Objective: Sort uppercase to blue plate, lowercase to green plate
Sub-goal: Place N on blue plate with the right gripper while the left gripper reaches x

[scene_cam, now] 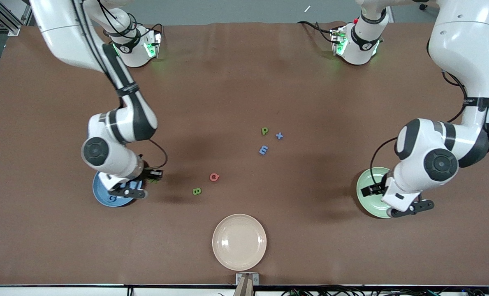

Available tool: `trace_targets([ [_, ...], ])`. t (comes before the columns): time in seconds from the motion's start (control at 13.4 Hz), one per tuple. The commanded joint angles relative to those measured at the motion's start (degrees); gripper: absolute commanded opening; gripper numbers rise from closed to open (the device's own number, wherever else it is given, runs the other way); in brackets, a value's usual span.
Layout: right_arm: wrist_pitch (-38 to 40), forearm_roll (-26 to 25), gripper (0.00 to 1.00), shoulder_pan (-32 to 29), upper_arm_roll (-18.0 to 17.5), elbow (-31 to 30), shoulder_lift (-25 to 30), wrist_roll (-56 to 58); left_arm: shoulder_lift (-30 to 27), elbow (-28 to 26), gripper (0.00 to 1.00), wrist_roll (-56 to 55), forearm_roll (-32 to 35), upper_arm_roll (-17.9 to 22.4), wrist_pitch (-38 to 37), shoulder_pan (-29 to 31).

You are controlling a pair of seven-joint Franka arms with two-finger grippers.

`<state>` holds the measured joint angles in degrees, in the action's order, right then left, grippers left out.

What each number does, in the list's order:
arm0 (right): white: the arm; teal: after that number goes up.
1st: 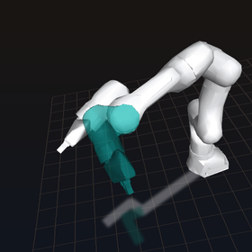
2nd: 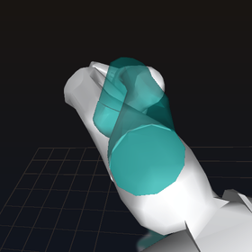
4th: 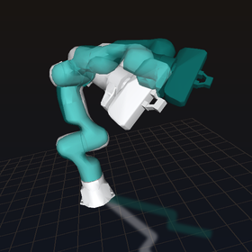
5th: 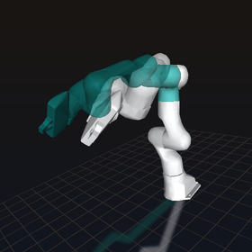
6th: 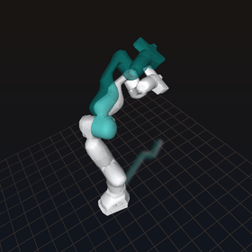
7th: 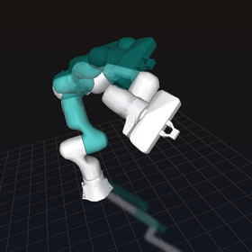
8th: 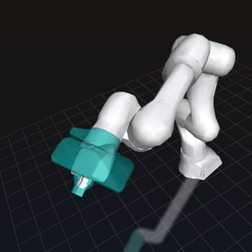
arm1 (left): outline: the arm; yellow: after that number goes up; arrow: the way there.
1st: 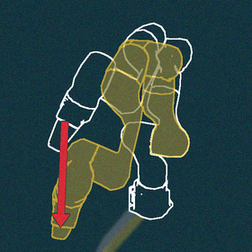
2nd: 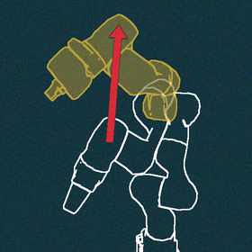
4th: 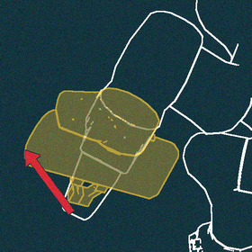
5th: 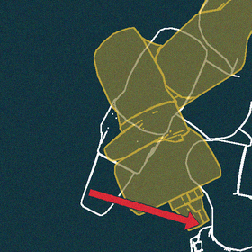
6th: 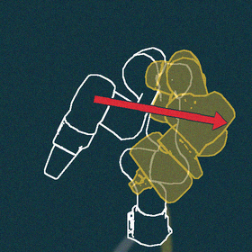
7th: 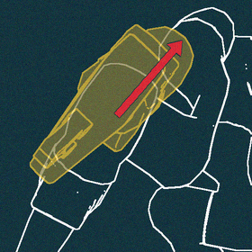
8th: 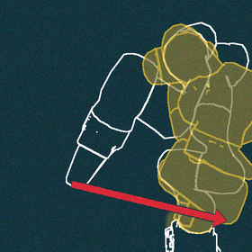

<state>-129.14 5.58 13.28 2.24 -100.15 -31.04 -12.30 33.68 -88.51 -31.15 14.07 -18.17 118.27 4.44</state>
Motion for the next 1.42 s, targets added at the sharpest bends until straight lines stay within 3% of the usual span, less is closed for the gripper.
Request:
trace_targets([
  [0.0, -0.15, -1.88, 0.1, -5.09, -1.01, -0.22, -0.25, 6.83, -2.12, -4.21, 0.99, -6.79, 0.08, -4.05, -0.05, 0.22],
  [0.15, -0.41, -1.98, 0.23, -6.77, -1.01, -0.22, -1.04, 7.73, -2.83, -6.75, 0.97, -12.85, 0.17, -7.13, 0.12, 0.13],
  [0.22, -1.02, -1.98, 0.34, -7.13, -1.01, -0.3, -1.48, 7.73, -3.09, -8.33, 0.96, -16.63, 0.69, -8.36, 0.3, 0.04],
  [0.3, -1.46, -1.98, 0.52, -7.22, -1.01, -0.22, -1.91, 7.73, -3.44, -10.17, 0.95, -19.19, 0.87, -9.59, 0.65, 0.04],
  [0.45, -1.82, -2.06, 0.73, -7.83, -1.01, -0.3, -2.18, 7.73, -4.49, -13.52, 0.95, -23.41, 0.87, -11.7, 2.31, -0.13],
  [0.52, -1.91, -2.06, 0.79, -7.83, -1.01, -0.22, -2.18, 7.73, -4.85, -15.01, 0.94, -25.43, 0.96, -12.58, 3.28, -0.57],
  [0.82, -1.65, -1.19, 0.82, -6.17, -1.27, 1.36, -2.18, 5.11, -4.94, -18.8, 0.93, -34.14, 0.96, -12.86, 7.14, -5.4],
  [1.05, -1.56, -1.1, 0.82, -1.61, -1.36, 5.3, -4.11, -6.73, -3.98, -21.7, 0.9, -38.88, 0.96, -12.77, 12.93, -8.65],
  [1.35, -1.82, -1.27, 0.83, 4.64, -1.36, 10.93, -8.5, -24.58, -3.01, -24.52, 0.77, -45.3, 1.65, -12.68, 15.94, -11.47],
])
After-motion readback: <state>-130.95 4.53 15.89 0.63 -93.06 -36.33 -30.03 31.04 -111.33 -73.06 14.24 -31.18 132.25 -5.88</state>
